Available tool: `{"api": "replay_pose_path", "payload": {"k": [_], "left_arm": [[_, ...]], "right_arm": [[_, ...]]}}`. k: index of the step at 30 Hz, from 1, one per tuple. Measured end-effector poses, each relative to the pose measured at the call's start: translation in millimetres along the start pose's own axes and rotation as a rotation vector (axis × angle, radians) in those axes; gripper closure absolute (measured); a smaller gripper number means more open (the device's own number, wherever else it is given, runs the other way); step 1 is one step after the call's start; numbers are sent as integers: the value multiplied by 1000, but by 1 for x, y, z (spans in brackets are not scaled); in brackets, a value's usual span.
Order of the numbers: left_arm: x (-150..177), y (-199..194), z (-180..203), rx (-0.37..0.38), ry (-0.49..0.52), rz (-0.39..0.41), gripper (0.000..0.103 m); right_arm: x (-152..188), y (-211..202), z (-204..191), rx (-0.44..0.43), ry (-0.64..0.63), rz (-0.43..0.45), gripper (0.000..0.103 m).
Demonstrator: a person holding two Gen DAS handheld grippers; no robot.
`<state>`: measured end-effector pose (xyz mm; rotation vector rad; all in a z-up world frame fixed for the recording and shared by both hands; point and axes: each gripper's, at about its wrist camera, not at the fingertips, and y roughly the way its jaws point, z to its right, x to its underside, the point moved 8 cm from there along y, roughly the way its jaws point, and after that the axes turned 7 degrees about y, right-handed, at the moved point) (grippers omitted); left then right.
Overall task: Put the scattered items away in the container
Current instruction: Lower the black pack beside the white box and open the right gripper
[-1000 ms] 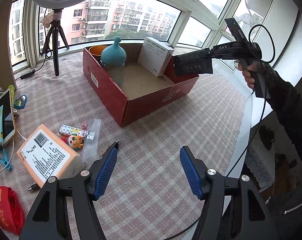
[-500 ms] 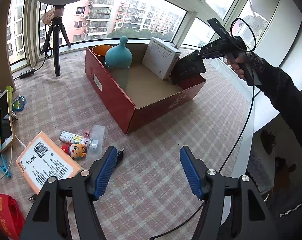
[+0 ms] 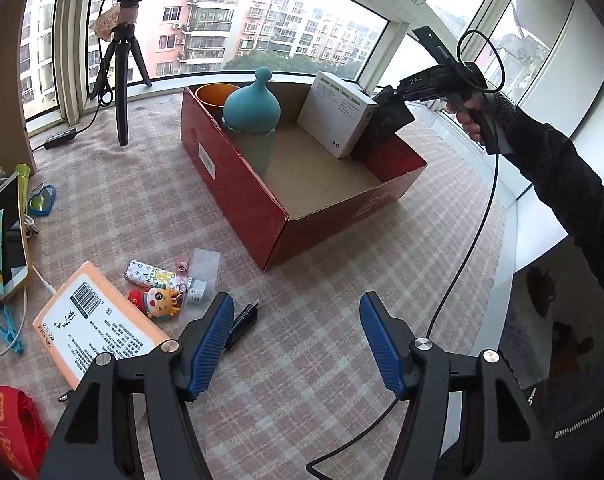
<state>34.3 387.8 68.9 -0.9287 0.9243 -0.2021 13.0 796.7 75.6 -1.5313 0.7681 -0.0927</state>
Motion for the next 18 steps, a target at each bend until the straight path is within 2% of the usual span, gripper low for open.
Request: {"api": "replay_pose_path", "payload": {"k": [5, 8, 13, 18], "left_arm": [[-2, 3, 5, 6, 19, -8, 41], [-3, 2, 6, 7, 21, -3, 41], [-5, -1, 4, 1, 20, 6, 41], [-5, -3, 4, -10, 29, 3, 41]], "right_arm": [[-5, -23, 1, -4, 3, 74, 64], [6, -39, 3, -21, 32, 108, 59], [29, -40, 7, -49, 88, 151, 59], [9, -28, 14, -91, 145, 152, 59]]}}
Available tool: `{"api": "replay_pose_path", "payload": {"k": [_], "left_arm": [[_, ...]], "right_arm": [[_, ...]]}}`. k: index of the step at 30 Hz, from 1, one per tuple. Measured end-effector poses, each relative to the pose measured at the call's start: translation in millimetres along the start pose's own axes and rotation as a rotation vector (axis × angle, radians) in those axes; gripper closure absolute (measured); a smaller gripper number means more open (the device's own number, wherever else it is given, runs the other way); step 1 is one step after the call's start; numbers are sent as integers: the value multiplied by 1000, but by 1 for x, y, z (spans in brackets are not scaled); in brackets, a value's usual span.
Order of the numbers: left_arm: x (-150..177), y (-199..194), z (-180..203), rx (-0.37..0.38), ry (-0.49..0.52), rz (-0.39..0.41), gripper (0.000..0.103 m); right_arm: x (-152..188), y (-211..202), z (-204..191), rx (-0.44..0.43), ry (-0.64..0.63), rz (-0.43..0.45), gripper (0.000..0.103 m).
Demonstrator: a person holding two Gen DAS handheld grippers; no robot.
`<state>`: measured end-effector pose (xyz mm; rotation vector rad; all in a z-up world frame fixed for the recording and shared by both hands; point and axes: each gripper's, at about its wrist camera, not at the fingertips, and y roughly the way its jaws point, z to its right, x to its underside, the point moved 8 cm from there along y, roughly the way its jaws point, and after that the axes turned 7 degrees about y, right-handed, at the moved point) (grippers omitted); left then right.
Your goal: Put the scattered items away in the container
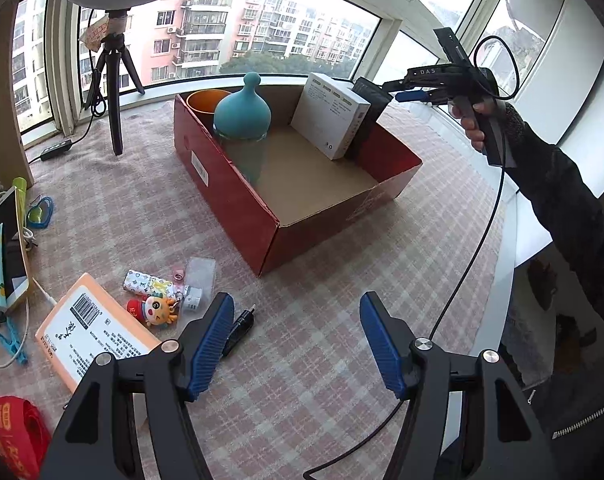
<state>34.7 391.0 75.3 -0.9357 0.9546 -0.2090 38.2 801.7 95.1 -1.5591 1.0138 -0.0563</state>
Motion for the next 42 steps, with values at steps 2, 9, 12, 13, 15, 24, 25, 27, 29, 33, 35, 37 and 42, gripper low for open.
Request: {"api": "replay_pose_path", "payload": {"k": [2, 9, 12, 13, 15, 24, 25, 27, 29, 33, 35, 37, 42], "left_arm": [[0, -1, 0, -8, -1, 1, 41], [3, -1, -10, -33, -31, 0, 41], [4, 0, -14, -40, -44, -5, 41], [5, 1, -14, -43, -47, -8, 41], [5, 2, -16, -49, -52, -13, 41], [3, 3, -22, -65, -70, -17, 41], [3, 3, -23, -66, -74, -16, 41], [3, 3, -24, -69, -78, -15, 41], [3, 3, -25, -71, -80, -14, 41], [3, 2, -24, -71, -78, -9, 41], [3, 1, -24, -70, -75, -5, 41], [3, 0, -24, -69, -74, -2, 41], [4, -3, -27, -67, -84, 10, 41]], "right_arm": [[-11, 10, -2, 6, -3, -20, 59], [-24, 42, -8, 30, -69, -94, 96], [-30, 42, -15, 40, -118, -58, 97], [-34, 43, -18, 38, -126, -46, 98], [-43, 43, -22, 32, -132, -22, 98], [-64, 70, -39, 64, -211, 0, 98], [-65, 71, -39, 63, -208, 1, 98], [-66, 72, -40, 59, -208, 0, 98], [-67, 72, -40, 57, -208, -1, 97], [-69, 55, -35, 61, -173, 41, 84], [-68, 34, -31, 49, -146, 91, 78], [-64, 5, -33, 15, -132, 151, 79], [-16, -33, -70, -98, -148, 196, 87]]}}
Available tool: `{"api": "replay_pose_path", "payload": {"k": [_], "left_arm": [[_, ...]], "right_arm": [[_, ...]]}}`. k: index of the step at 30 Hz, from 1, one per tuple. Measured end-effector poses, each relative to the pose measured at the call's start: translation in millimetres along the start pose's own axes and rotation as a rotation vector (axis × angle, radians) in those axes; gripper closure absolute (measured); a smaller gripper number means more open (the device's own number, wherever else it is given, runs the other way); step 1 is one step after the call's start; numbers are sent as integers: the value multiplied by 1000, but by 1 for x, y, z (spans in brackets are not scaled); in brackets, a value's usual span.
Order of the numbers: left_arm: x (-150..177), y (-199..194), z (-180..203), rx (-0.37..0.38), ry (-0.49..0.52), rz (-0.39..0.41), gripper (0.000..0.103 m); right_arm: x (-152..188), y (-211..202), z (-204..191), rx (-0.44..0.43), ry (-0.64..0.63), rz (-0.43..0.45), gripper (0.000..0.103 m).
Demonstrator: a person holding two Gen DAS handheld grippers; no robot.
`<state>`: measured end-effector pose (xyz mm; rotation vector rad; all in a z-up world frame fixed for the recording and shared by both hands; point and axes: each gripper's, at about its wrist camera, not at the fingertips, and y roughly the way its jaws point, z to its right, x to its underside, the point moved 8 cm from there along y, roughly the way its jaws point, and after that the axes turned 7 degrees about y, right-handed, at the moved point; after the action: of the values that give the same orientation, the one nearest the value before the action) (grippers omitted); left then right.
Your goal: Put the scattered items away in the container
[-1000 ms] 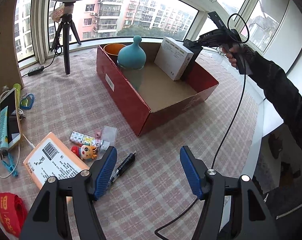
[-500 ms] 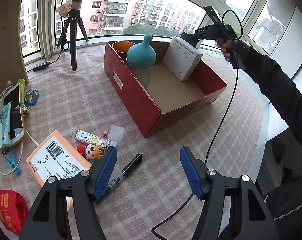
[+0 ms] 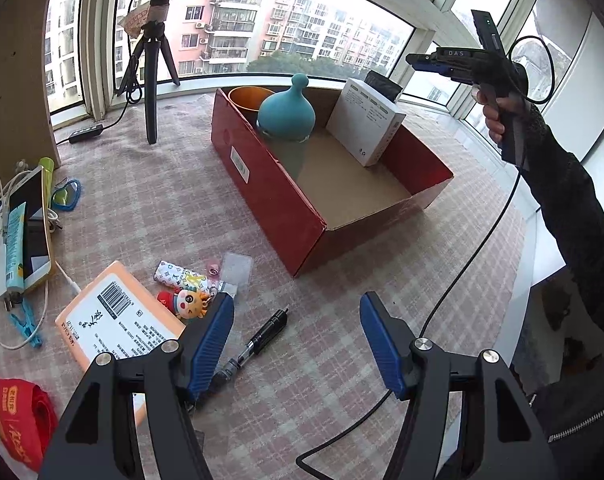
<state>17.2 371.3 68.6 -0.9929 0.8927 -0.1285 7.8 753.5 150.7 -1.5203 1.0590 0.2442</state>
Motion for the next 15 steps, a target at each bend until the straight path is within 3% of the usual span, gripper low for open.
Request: {"api": "replay_pose_path", "payload": {"k": [4, 9, 13, 15], "left_arm": [[8, -12, -7, -19, -15, 16, 41], [41, -41, -38, -116, -77, 20, 41], [79, -66, -73, -191, -178, 11, 41], [95, -79, -88, -222, -219, 9, 41]], "right_arm": [[49, -2, -32, -82, 55, -32, 87], [116, -8, -70, -163, 126, -79, 86], [165, -23, -100, -197, 109, -124, 63], [179, -37, -110, -194, 77, -137, 61]]}}
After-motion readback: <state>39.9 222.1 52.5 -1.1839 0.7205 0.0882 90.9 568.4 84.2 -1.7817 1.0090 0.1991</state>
